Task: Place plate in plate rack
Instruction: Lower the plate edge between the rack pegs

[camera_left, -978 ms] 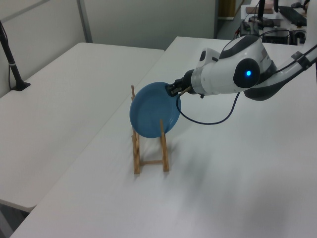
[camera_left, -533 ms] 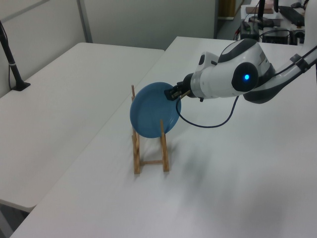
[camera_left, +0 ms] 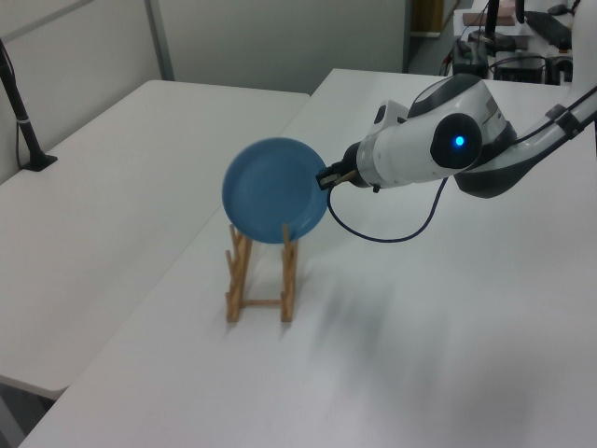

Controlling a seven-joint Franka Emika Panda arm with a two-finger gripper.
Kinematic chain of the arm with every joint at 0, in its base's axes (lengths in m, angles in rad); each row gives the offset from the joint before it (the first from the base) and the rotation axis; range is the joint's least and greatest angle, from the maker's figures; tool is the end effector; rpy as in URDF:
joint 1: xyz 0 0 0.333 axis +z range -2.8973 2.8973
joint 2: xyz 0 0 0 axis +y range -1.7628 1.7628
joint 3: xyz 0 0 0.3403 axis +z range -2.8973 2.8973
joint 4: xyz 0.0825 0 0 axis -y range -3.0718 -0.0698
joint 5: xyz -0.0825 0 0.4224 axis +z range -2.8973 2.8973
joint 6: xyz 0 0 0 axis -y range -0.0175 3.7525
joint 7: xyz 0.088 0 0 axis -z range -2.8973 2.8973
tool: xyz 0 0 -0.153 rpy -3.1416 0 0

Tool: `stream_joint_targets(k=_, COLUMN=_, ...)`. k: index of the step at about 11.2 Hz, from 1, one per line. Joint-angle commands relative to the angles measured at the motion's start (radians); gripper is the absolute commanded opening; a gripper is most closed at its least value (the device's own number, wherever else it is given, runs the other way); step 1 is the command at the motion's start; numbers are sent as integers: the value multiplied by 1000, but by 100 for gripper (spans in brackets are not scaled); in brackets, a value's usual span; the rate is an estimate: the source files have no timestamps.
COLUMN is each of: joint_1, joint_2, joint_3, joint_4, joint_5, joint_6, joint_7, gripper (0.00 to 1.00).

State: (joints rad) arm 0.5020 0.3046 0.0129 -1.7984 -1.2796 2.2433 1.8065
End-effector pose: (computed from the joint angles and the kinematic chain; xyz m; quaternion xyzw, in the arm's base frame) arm 0.6563 0.2992 0.3901 0.8433 -0.2124 0.4724 0.1435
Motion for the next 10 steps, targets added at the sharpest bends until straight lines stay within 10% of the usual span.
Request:
stream_joint_targets(k=1, joint_1=9, joint_2=4, joint_3=1, joint_4=10, joint_5=13, joint_6=-11, joint_7=19, gripper=0)
stream_joint_targets(k=7, joint_1=6, joint_2=24, joint_3=2, joint_4=50, joint_5=52, joint_6=-13, joint_7=97, gripper=0)
stream_joint_targets(k=10, joint_1=6, joint_2=27, joint_3=2, joint_4=80, joint_5=187, joint_6=-18, joint_7=108, gripper=0)
